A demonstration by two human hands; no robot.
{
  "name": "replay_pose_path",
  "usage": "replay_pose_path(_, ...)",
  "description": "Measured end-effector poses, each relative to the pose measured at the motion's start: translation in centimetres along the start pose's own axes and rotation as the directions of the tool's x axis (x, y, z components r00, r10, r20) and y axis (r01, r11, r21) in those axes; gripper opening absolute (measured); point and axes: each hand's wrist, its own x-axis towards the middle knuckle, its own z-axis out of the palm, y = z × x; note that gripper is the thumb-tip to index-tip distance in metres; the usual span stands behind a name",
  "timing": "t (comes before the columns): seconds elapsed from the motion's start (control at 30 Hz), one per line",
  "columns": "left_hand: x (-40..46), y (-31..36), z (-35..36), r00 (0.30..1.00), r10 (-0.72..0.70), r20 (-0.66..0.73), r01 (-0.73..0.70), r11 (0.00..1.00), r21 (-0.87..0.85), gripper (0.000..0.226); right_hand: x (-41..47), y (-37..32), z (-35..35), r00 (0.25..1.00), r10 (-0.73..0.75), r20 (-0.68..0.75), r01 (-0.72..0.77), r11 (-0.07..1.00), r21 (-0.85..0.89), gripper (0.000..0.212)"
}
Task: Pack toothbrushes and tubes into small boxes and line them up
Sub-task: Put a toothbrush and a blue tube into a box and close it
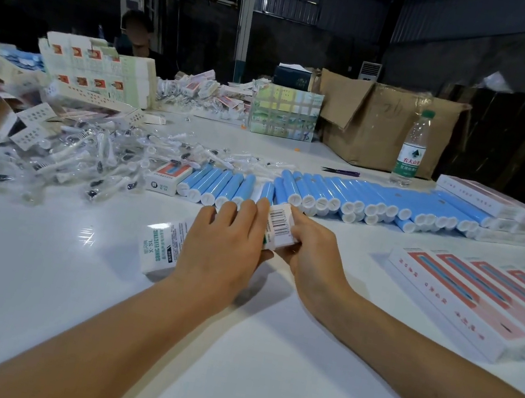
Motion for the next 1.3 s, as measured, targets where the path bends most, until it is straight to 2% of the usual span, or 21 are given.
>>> replay_pose_path(0.13, 0.1, -0.4, 0.4, 0.999, -0.044, -0.013, 0.044, 0.999, 0.025, 0.07, 0.0, -0.6, -0.2, 0.998, -0.063, 0.027, 0.065, 0.992, -0.108, 0.031)
replay_pose_path(0.27, 0.3, -0.6, 0.5, 0.997, -0.057, 0.056, 0.055, 0.998, 0.031, 0.074, -0.1, -0.7, -0.7, 0.988, -0.15, -0.048, 0.131, 0.95, -0.285, 0.025)
replay_pose_path(0.33, 0.2, -0.5, 0.2, 0.995, -0.064, 0.077, 0.06, 0.996, 0.059, 0.076, -0.1, -0.4, -0.6, 0.968, -0.241, -0.075, 0.194, 0.9, -0.39, 0.018)
replay_pose_path(0.43, 0.0, -0.2, -0.2, 0.998, -0.054, 0.009, 0.053, 0.994, 0.094, 0.075, -0.3, 0.2, -0.4, 0.914, -0.402, -0.049, 0.313, 0.78, -0.542, 0.015)
replay_pose_path(0.5, 0.0, -0.2, 0.2, 0.998, -0.045, -0.034, 0.048, 0.995, 0.087, 0.072, -0.4, 0.4, -0.5, 0.89, -0.455, -0.018, 0.36, 0.727, -0.584, 0.016)
replay_pose_path(0.57, -0.1, -0.3, 0.2, 0.999, -0.035, -0.042, 0.038, 0.996, 0.078, 0.072, -0.4, 0.4, -0.7, 0.89, -0.457, -0.011, 0.364, 0.724, -0.586, 0.016)
replay_pose_path(0.7, -0.2, -0.3, -0.1, 0.999, -0.025, -0.02, 0.027, 0.994, 0.102, 0.073, -0.1, 0.0, -0.8, 0.944, -0.329, -0.029, 0.279, 0.841, -0.463, 0.013)
replay_pose_path(0.8, -0.3, 0.0, -0.1, 0.999, 0.028, -0.036, -0.024, 0.995, 0.092, 0.072, -0.1, 0.1, -0.8, 0.921, -0.39, -0.01, 0.329, 0.791, -0.516, 0.012)
replay_pose_path(0.93, -0.7, 0.3, -0.2, 0.998, 0.056, 0.032, -0.059, 0.993, 0.102, 0.072, -0.3, 0.4, -0.8, 0.888, -0.455, 0.061, 0.389, 0.673, -0.629, 0.01)
replay_pose_path(1.1, -0.3, 0.0, 1.0, 1.0, 0.028, 0.01, -0.028, 0.999, 0.015, 0.074, -0.1, -0.1, -0.8, 0.934, -0.357, 0.024, 0.327, 0.823, -0.464, 0.014)
replay_pose_path(1.2, -0.1, -0.5, 1.3, 1.0, -0.024, 0.001, 0.024, 0.999, 0.026, 0.074, 0.0, 0.1, -0.7, 0.934, -0.358, -0.012, 0.309, 0.822, -0.478, 0.014)
replay_pose_path(1.3, 0.1, -0.4, 1.1, 0.996, -0.066, 0.065, 0.066, 0.998, 0.004, 0.075, 0.0, 0.2, -0.7, 0.932, -0.361, -0.03, 0.288, 0.788, -0.544, 0.019)
